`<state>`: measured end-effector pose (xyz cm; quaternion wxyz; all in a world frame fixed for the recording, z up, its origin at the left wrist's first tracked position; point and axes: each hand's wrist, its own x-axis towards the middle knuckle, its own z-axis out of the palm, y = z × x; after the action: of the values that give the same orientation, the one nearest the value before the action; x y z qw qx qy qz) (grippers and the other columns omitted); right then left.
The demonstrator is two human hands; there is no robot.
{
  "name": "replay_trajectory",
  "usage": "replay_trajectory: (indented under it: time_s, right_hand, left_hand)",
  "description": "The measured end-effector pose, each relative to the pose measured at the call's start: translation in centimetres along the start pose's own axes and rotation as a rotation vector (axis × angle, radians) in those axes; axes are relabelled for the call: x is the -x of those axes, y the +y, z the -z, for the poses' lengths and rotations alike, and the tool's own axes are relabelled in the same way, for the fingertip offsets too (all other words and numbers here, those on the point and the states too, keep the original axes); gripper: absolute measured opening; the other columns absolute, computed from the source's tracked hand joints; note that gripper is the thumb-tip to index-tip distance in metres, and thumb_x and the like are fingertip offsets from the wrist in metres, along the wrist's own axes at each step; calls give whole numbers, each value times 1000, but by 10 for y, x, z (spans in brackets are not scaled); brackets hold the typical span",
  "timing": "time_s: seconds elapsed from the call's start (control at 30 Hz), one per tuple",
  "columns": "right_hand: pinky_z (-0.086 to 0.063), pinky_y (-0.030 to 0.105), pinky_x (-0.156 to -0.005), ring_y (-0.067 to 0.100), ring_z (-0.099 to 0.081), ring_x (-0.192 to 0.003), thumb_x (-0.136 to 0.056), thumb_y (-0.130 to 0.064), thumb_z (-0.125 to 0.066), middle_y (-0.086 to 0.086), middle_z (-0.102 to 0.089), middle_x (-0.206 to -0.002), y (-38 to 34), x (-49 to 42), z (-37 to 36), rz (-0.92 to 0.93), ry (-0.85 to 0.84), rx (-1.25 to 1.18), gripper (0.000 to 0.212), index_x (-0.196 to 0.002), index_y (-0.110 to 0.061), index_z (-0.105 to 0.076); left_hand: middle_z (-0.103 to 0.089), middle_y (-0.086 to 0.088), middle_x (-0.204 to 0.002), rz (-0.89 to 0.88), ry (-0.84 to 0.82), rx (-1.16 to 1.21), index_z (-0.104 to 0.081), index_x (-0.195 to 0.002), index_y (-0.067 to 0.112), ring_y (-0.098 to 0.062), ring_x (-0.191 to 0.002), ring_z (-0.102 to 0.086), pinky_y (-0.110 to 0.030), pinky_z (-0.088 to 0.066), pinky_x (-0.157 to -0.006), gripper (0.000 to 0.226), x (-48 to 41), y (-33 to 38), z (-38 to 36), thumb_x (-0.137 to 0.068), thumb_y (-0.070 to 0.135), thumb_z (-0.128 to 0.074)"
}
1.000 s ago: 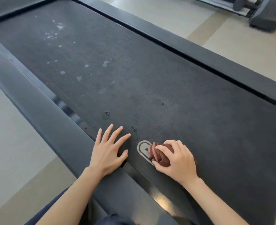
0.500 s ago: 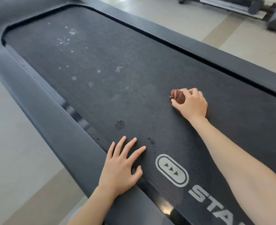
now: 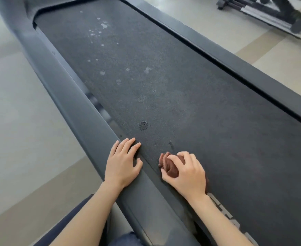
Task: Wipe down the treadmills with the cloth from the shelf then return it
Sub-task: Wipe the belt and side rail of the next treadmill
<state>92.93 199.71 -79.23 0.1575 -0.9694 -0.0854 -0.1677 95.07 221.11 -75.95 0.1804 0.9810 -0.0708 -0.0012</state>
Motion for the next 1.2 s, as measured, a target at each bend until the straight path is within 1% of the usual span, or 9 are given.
replay_trajectory:
  time_s: [0.13, 0.33, 0.53, 0.63, 0.7, 0.77, 0.83, 0.93, 1.2]
  right_hand:
    - [-46, 32, -64, 25, -54, -80, -70, -52, -64, 2, -57, -91, 3, -98, -26, -41, 27, 26, 34, -93, -26, -66]
    - [-45, 36, -77, 27, -52, -96, -78, -57, -60, 6, -56, -104, 5, -179, -46, -110, -80, 94, 44, -110, -26, -63]
    - [-49, 33, -66, 25, -53, -81, -72, -52, -68, 3, -57, -97, 0, -70, -3, 2, -58, 14, 38, -100, -26, -66]
    - [-49, 32, -64, 22, -51, -79, -71, -53, -63, -1, -55, -99, -2, -2, 13, -40, -38, 31, 37, -99, -28, -63]
    - [-48, 33, -65, 21, -50, -80, -69, -53, -62, -4, -52, -99, -10, 13, 8, -74, -13, 38, 36, -98, -31, -61]
    - [-48, 33, -65, 21, -52, -80, -68, -53, -63, -5, -54, -97, -21, -5, -2, -66, 17, 29, 35, -95, -31, -62]
    - [-48, 32, -65, 22, -54, -80, -68, -52, -64, -2, -57, -95, -41, -33, -13, -34, 3, 29, 34, -93, -28, -65]
    - [-47, 33, -66, 24, -54, -81, -69, -51, -66, 0, -58, -93, -69, -94, -42, -12, 15, 43, 33, -91, -26, -66]
    - [-42, 34, -77, 25, -52, -95, -76, -56, -60, 3, -55, -104, -47, -232, -93, -297, 46, 174, 42, -106, -28, -64]
  left_hand:
    - [-55, -2, -134, -12, 22, 19, -62, -123, 18, -21, -131, -44, -43, -24, -114, 49, -4, 0, -4, -76, 29, -53]
    - [-57, -2, -131, -18, 48, 32, -64, -120, 18, -21, -129, -47, -45, -27, -113, 48, -5, -1, -6, -74, 28, -55]
    - [-52, -3, -136, -25, 30, 40, -60, -124, 16, -21, -136, -36, -40, -16, -117, 48, -4, -1, -3, -77, 27, -57]
    - [-41, -1, -145, -34, -17, 23, -52, -134, 20, -16, -142, -23, -34, 0, -118, 52, -2, 1, 0, -83, 33, -52]
    - [-32, -1, -151, -127, -66, 6, -43, -140, 24, -15, -144, -14, -30, 13, -115, 55, 0, -8, 0, -87, 40, -43]
    - [-29, 0, -153, -212, -94, -51, -37, -143, 24, -15, -145, -9, -26, 18, -112, 57, -10, -25, 3, -89, 44, -36]
    - [-31, 1, -152, -241, -66, -107, -36, -144, 21, -15, -145, -10, -27, 13, -114, 58, -28, -45, 10, -90, 43, -37]
    - [-20, 2, -156, -213, -58, -176, -26, -148, 22, -15, -145, -4, -35, 6, -117, 61, -80, -78, 24, -92, 44, -37]
    - [-7, 6, -159, -260, -138, -206, -14, -150, 33, -15, -145, 2, -43, 3, -117, 62, -180, -137, 19, -93, 54, -29]
